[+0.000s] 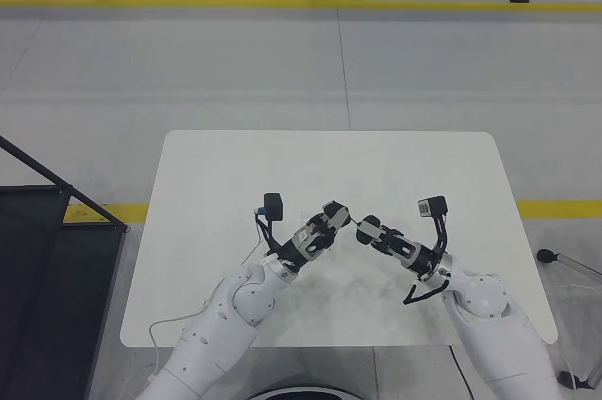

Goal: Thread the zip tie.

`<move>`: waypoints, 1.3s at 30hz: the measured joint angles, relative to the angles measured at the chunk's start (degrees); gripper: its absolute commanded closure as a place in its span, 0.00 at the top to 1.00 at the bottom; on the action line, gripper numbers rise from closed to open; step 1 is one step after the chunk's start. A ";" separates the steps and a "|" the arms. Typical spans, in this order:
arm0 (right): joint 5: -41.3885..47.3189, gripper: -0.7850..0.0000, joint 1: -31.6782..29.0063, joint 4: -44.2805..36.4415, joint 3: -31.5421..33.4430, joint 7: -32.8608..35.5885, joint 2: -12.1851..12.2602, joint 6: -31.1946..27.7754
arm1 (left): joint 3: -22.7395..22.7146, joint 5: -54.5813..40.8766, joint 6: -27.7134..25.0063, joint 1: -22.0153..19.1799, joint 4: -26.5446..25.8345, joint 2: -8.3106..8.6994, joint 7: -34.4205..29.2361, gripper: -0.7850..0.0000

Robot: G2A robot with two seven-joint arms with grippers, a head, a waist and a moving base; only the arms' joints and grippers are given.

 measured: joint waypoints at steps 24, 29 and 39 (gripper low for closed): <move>-0.39 1.00 0.06 -0.19 0.46 0.14 0.06 0.29 | -1.68 0.71 0.30 0.21 -0.79 -0.29 0.08 0.00; -2.30 1.00 -0.44 -1.87 2.15 0.88 0.51 0.36 | -4.55 1.37 1.85 1.86 -3.51 0.36 -0.61 0.00; -12.69 1.00 -0.99 -6.34 3.99 -1.54 1.16 5.59 | -12.12 3.04 3.18 8.31 -11.39 2.44 -4.85 0.00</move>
